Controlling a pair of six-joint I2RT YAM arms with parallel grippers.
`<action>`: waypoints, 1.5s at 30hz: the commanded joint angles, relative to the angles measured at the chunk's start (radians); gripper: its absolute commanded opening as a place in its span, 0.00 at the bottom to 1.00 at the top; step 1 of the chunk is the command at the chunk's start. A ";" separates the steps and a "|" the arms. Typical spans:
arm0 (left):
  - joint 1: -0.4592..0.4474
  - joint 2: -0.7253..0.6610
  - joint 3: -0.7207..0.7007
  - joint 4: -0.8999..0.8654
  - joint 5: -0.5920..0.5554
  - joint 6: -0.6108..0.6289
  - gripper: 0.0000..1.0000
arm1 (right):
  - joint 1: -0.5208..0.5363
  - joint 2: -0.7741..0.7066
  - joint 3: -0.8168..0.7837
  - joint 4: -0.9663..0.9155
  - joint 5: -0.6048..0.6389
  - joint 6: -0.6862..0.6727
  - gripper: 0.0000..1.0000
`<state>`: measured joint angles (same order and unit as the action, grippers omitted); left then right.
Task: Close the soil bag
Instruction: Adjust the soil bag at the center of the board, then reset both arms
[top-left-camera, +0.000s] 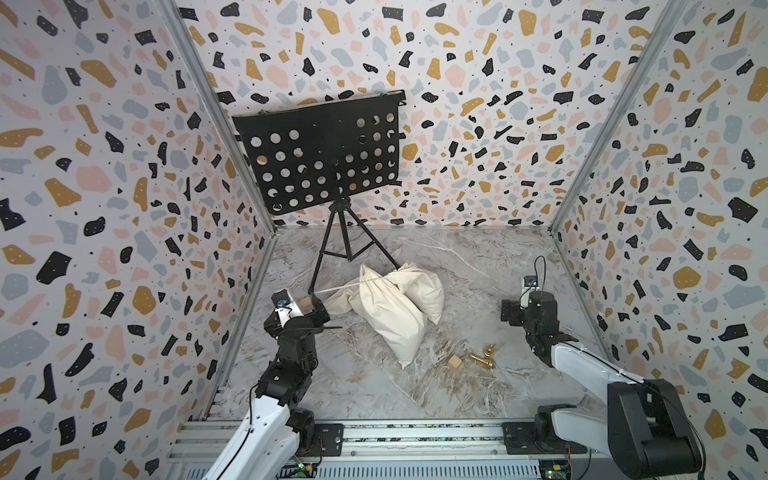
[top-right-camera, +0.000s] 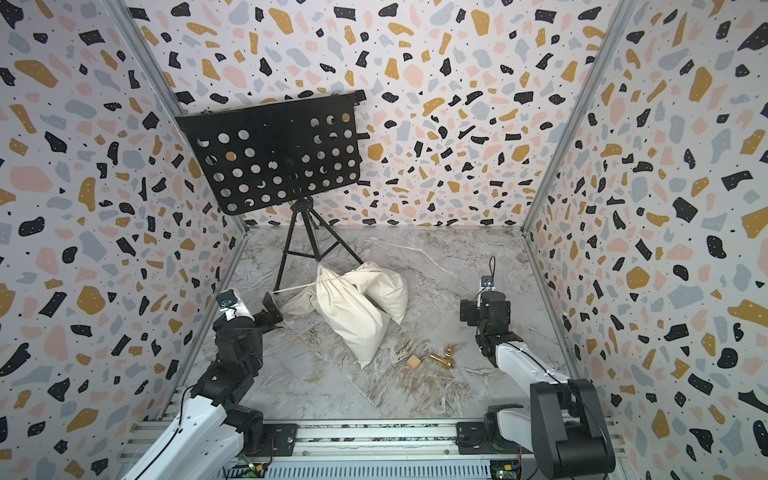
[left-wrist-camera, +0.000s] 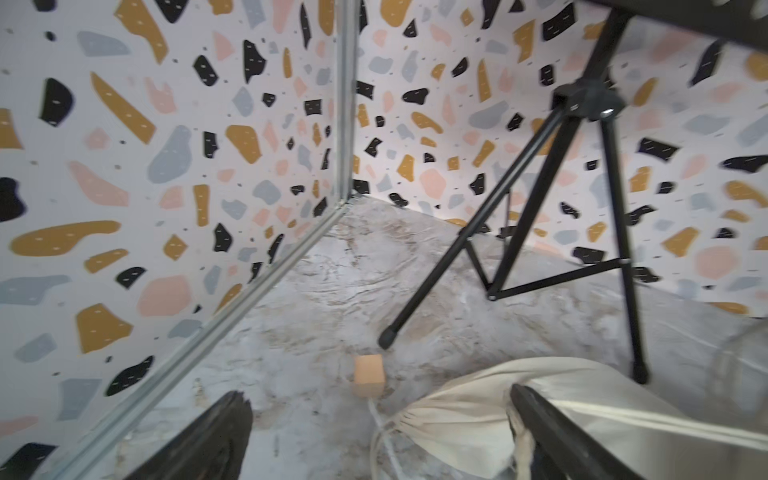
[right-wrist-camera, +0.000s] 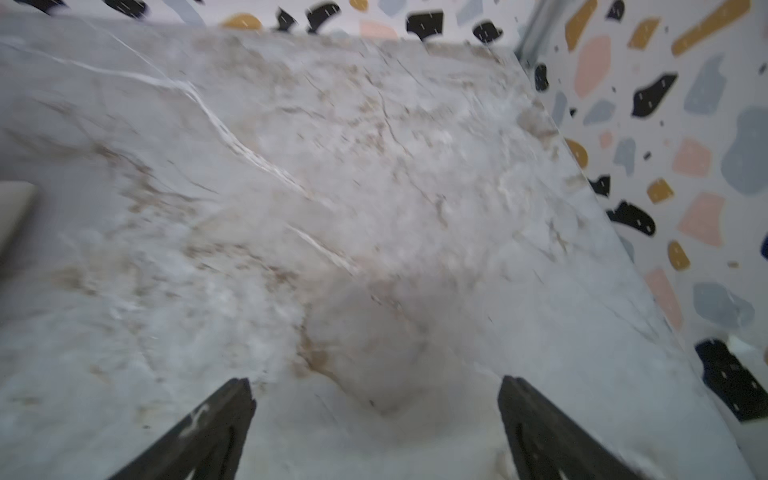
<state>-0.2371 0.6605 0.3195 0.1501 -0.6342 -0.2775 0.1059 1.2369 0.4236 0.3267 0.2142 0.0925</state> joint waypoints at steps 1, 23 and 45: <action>0.058 0.126 -0.056 0.209 -0.050 0.111 1.00 | -0.005 0.011 0.038 0.178 0.066 -0.009 0.99; 0.108 0.526 -0.158 0.761 0.448 0.266 1.00 | -0.015 0.267 -0.250 0.881 0.093 -0.104 1.00; 0.099 0.535 -0.073 0.599 0.357 0.436 1.00 | -0.034 0.279 -0.095 0.605 0.026 -0.105 1.00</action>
<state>-0.1322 1.1355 0.2512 0.5884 -0.3569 0.0448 0.0746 1.5257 0.3004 0.9428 0.2466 -0.0082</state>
